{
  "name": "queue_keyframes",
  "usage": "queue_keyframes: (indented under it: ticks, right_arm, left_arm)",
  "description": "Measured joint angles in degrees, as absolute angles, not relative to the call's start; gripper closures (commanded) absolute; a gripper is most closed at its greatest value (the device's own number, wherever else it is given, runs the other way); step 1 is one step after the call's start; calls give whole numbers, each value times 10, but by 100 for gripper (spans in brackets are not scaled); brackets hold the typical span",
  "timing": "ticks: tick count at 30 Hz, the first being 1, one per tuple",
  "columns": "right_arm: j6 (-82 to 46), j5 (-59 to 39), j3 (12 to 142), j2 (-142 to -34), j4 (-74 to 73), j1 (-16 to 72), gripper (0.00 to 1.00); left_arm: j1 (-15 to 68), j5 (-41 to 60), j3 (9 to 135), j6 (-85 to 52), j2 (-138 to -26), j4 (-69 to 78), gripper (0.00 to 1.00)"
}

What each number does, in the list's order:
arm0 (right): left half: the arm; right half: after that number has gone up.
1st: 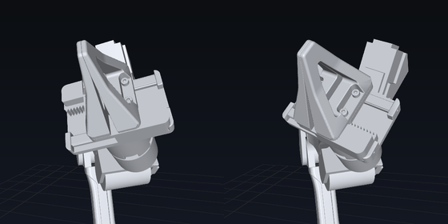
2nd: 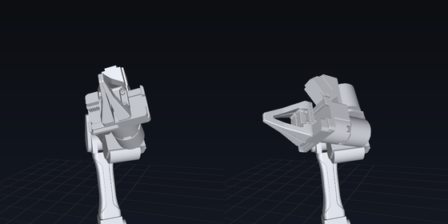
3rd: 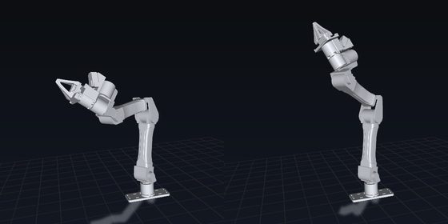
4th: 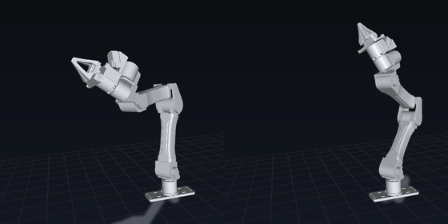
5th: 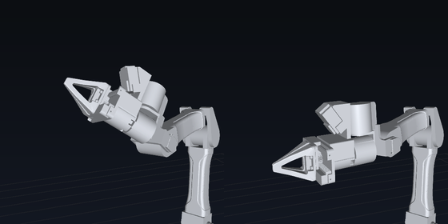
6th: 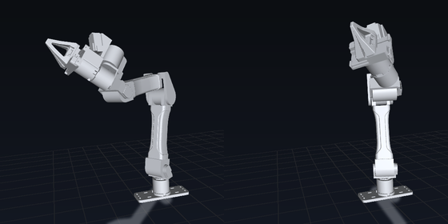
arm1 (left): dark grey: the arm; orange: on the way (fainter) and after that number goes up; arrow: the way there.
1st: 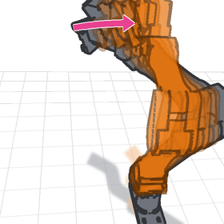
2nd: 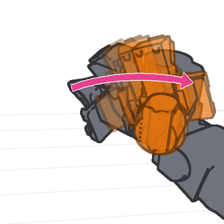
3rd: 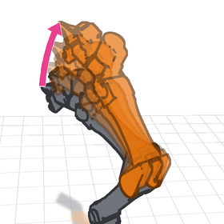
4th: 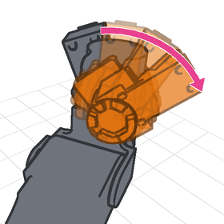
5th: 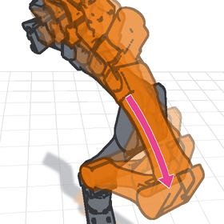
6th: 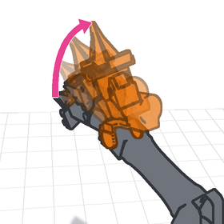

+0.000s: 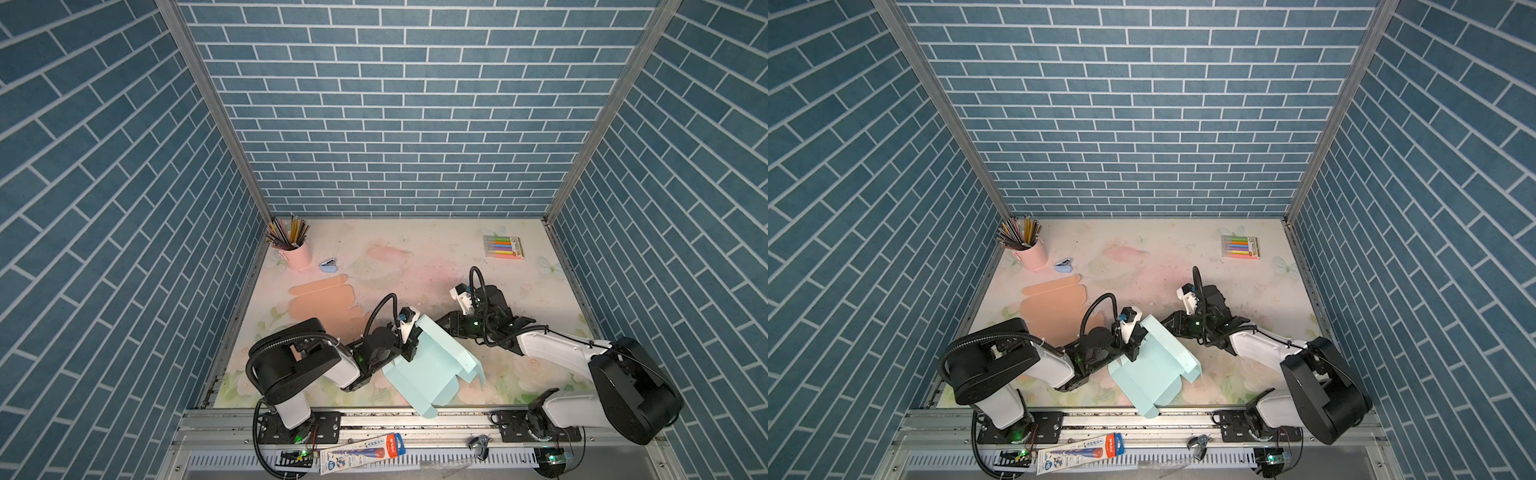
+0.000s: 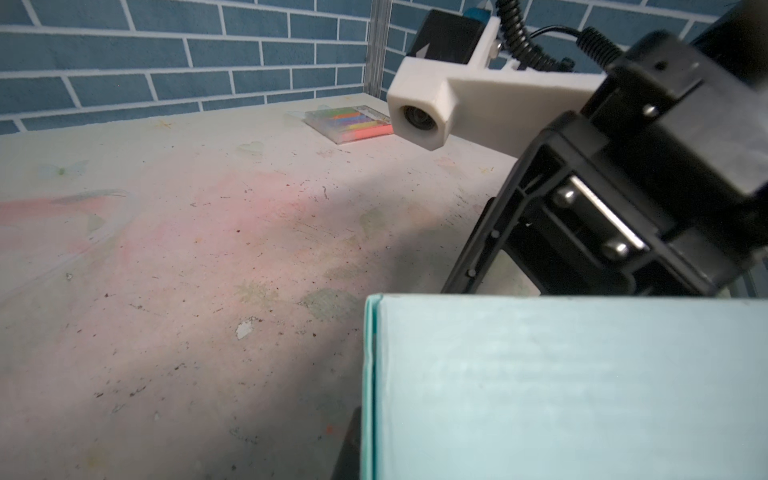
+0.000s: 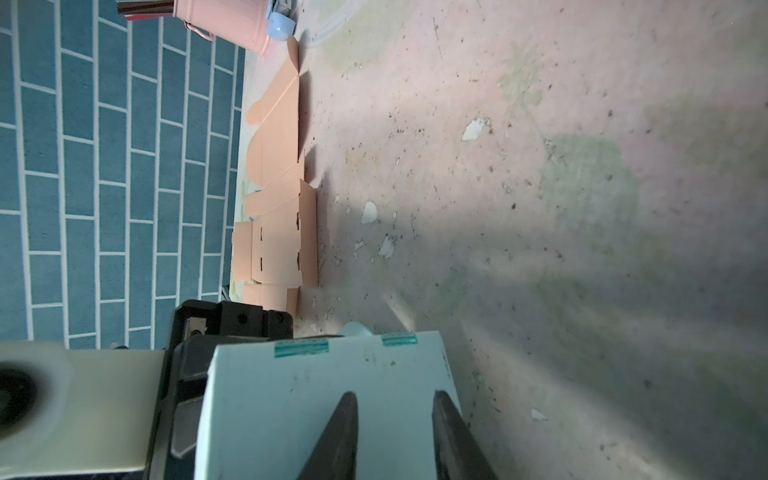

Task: Fold the paper box

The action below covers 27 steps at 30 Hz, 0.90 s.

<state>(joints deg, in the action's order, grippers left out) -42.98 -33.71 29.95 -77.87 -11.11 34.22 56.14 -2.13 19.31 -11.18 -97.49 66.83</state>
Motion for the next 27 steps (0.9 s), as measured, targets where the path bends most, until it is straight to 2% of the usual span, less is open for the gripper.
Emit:
queue_keyframes:
  ticks: [15,27]
  right_arm:
    - [-437,-317,287,-779,-145,361,68]
    - [-437,-307,282,-780,-155,363,69]
  left_arm:
    - [563,-53,197,-118,-982,649,100]
    - [563,-55,197,-114,-1002,670,95]
